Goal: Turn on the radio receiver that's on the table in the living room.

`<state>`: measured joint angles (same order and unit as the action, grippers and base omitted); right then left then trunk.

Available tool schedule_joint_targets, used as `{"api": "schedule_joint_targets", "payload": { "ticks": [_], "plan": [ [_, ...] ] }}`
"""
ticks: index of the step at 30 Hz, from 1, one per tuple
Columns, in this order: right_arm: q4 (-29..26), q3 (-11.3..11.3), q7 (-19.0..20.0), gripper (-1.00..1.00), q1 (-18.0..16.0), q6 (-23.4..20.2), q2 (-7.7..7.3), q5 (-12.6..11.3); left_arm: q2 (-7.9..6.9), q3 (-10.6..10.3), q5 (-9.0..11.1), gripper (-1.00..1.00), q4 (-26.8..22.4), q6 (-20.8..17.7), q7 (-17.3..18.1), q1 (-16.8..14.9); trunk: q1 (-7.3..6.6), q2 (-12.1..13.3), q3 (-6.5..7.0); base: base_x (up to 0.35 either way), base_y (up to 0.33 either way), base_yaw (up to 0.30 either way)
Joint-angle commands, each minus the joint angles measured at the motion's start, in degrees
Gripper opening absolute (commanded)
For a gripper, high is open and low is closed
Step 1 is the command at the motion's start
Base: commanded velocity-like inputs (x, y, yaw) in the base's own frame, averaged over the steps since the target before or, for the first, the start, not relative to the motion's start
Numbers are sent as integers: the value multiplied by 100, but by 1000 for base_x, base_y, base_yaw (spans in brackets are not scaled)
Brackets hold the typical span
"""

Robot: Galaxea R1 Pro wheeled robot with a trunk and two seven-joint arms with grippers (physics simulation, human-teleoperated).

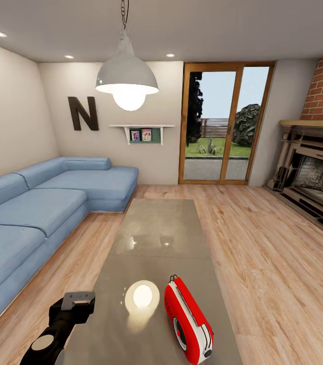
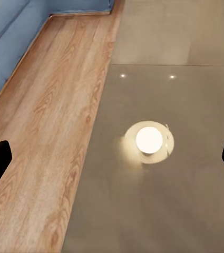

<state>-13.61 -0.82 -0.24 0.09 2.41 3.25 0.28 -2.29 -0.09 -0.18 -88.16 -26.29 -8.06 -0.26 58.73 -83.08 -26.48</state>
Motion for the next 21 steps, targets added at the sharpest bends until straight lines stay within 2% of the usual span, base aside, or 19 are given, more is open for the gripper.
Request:
{"api": "schedule_joint_targets", "payload": {
  "ticks": [1, 5, 7, 9, 13, 16, 21],
  "plan": [
    [-1, 1, 2, 100, 0, -1, 0, 0, 0, -2, 0, 100, 0, 0, -1, 0, 0, 0, 0, 0, 0, 0],
    [-9, 13, 6, 100, 0, -7, -98, 3, 0, -8, 8, 100, 6, 1, 5, 0, 0, 0, 0, 0, 0, 0],
    [-153, 17, 12, 100, 0, -24, -324, -13, 0, -9, 9, 100, 18, 1, 2, 0, 0, 0, 0, 0, 0, 0],
    [-364, 14, 14, 100, 0, -43, -376, -16, 0, -11, 9, 100, 38, 1, -1, 0, 0, 0, 0, 0, 0, 0],
    [-680, 14, 15, 100, 0, -121, -403, -18, 0, -16, 9, 100, 57, 1, -2, 0, 0, 0, 0, 0, 0, 0],
    [-893, 18, 15, 100, 0, -346, -404, -16, 0, -55, 9, 100, 60, 1, -2, 0, 0, 0, 0, 0, 0, 0],
    [-1728, 4, 15, 100, 0, -1143, -411, -6, 0, -114, 9, 100, 106, 1, -2, 0, 0, 0, 0, 0, 0, 0]
  ]
}}
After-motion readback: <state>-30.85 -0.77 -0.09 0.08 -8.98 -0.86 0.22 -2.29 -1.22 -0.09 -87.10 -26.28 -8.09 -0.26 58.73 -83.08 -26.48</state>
